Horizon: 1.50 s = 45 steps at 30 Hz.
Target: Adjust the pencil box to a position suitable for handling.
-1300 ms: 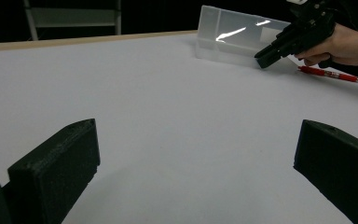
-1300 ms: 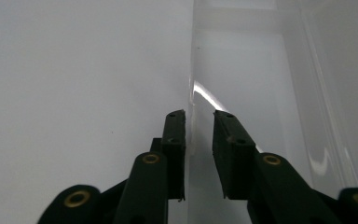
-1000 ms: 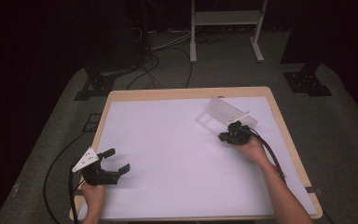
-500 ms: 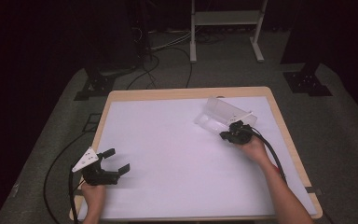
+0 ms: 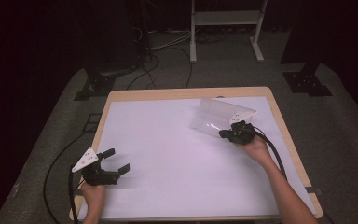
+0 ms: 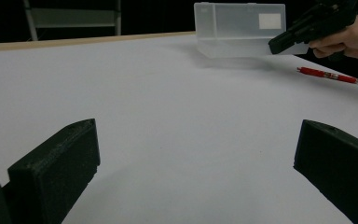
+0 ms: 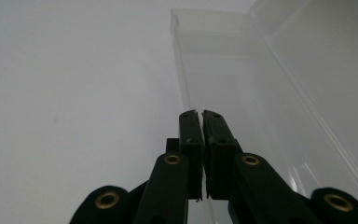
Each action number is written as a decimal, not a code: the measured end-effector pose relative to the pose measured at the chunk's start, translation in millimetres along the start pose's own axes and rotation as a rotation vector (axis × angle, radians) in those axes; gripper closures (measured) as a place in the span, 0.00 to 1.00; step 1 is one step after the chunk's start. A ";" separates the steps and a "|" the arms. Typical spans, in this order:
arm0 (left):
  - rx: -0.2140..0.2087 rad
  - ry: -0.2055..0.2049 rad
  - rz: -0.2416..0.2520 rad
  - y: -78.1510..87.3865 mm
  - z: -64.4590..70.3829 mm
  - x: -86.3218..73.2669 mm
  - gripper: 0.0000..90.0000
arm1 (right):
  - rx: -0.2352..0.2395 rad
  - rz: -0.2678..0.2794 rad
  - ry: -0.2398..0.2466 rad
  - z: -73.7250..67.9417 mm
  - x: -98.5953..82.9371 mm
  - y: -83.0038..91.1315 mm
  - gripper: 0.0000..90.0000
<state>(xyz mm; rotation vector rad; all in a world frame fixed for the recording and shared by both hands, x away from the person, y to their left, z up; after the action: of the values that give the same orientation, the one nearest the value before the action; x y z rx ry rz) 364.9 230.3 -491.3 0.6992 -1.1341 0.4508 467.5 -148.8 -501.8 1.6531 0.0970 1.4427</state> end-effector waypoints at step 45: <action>-0.001 0.003 -0.005 0.7 -0.1 -0.5 0.00 | 0.327 0.034 0.085 -128.6 -6.4 -3.8 0.96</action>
<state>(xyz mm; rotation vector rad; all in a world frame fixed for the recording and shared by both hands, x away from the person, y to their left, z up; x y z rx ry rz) 364.3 230.9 -491.6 0.7002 -1.1296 0.4472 361.8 -77.8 -521.7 1.8596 0.3717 1.5871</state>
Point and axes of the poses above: each handheld gripper's, and its own axes: y roughly backward along the jaws, x roughly out of its top, z roughly to its right, the point moved 10 cm from there along -y, roughly forward along the jaws, and after that the axes turned 6 degrees about y, right-handed, at the moved point
